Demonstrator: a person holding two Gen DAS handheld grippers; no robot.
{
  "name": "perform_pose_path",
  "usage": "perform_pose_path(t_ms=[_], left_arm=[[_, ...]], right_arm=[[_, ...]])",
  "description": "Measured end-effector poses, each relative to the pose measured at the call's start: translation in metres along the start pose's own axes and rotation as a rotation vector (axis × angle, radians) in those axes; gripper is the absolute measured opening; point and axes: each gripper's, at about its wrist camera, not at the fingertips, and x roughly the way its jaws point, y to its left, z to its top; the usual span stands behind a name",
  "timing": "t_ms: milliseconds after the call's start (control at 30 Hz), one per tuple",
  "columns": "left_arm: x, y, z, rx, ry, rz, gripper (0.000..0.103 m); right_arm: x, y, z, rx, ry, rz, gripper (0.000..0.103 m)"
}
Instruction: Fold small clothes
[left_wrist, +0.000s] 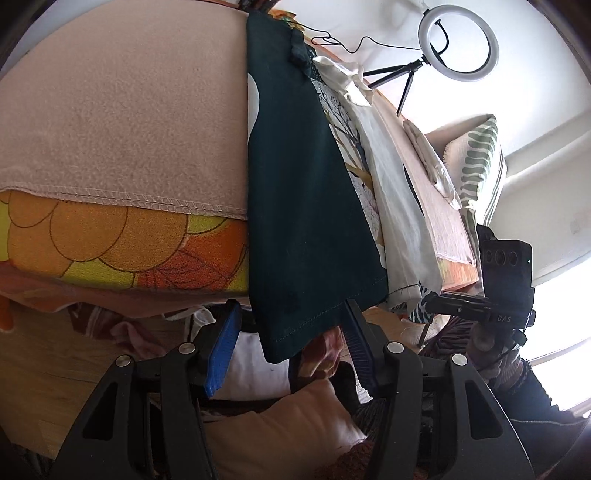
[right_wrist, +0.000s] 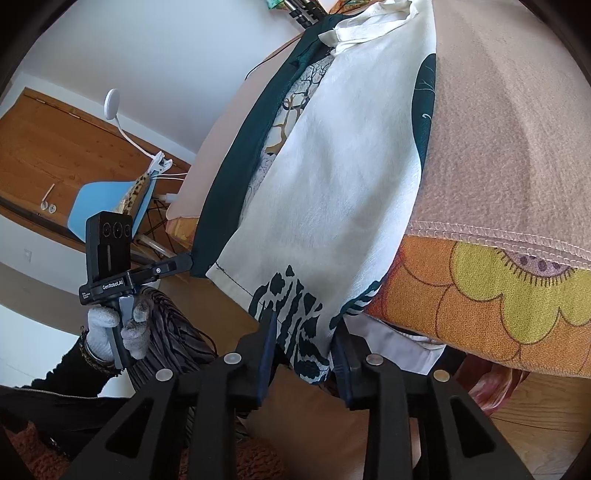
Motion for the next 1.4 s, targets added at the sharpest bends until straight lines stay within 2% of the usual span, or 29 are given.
perform_pose_path(t_ms=[33,100,133,167,233,267,367,600,800,1100,1400], left_arm=[[0.000,0.000,0.001,-0.002,-0.003,-0.013,0.053],[0.002,0.000,0.002,-0.008,0.002,-0.031,0.052],[0.001,0.002,0.001,-0.012,0.004,-0.038,0.048],[0.002,0.002,0.001,-0.017,0.012,-0.045,0.035],[0.004,0.004,0.001,-0.034,0.033,-0.070,0.017],[0.003,0.003,0.000,-0.041,0.035,-0.085,0.011],[-0.005,-0.005,0.003,-0.028,0.019,-0.118,0.004],[-0.035,-0.033,0.036,0.024,-0.080,-0.179,0.003],[-0.045,-0.044,0.083,0.067,-0.141,-0.170,0.003],[-0.012,-0.034,0.152,0.051,-0.126,-0.106,0.003],[0.030,-0.014,0.184,0.023,-0.095,-0.029,0.003]], right_arm=[[0.001,-0.001,0.000,0.005,0.002,0.008,0.029],[0.002,-0.001,0.000,0.002,0.008,0.027,0.017],[0.001,0.000,-0.001,0.001,0.008,0.039,0.013],[0.000,0.000,-0.001,0.003,0.006,0.051,0.008],[-0.005,0.002,-0.002,0.008,-0.002,0.066,0.005],[-0.008,0.003,-0.003,0.009,-0.008,0.071,0.004],[-0.018,0.004,-0.002,0.022,-0.025,0.084,0.002],[-0.041,0.012,0.012,0.028,-0.088,0.107,0.001],[-0.058,0.013,0.045,0.031,-0.141,0.111,0.001],[-0.054,-0.010,0.124,0.097,-0.177,0.010,0.001],[-0.022,-0.050,0.175,0.184,-0.157,-0.091,0.001]])
